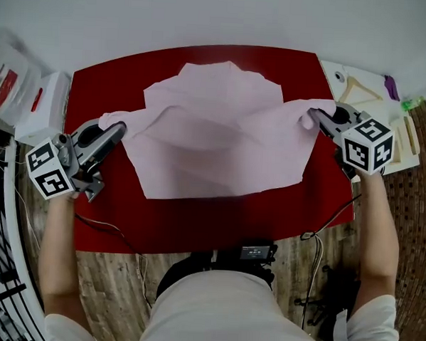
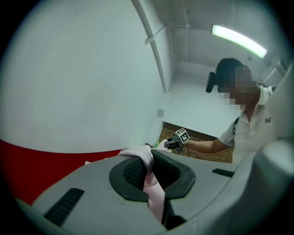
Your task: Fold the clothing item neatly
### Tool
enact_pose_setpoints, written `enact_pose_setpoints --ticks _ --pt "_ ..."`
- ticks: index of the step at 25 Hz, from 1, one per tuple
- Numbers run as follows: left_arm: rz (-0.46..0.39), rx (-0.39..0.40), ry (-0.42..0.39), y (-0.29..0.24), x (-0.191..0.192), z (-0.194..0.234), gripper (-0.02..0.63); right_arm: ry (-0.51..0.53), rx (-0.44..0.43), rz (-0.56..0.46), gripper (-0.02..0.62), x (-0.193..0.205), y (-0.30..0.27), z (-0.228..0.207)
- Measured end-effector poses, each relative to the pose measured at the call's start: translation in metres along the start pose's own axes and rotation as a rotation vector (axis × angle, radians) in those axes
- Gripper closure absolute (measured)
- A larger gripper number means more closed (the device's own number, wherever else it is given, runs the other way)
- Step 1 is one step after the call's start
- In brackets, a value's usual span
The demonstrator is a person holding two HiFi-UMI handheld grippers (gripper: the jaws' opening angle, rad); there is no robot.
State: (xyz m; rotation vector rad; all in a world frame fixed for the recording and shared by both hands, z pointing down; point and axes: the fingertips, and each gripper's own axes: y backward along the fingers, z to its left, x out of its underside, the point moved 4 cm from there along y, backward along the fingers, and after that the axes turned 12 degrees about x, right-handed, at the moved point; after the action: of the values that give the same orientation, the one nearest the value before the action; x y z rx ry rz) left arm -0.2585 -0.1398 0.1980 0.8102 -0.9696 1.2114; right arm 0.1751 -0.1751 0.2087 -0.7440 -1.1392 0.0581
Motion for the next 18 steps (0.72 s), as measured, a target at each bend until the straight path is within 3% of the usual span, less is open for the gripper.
enact_pose_setpoints --ticks 7,18 --pt "0.006 -0.101 0.066 0.020 0.019 0.057 0.591 -0.058 -0.045 0.053 0.575 0.005 -0.058 -0.017" --pt "0.071 -0.155 0.139 0.004 0.055 0.150 0.591 -0.086 -0.128 0.156 0.575 0.040 -0.165 -0.047"
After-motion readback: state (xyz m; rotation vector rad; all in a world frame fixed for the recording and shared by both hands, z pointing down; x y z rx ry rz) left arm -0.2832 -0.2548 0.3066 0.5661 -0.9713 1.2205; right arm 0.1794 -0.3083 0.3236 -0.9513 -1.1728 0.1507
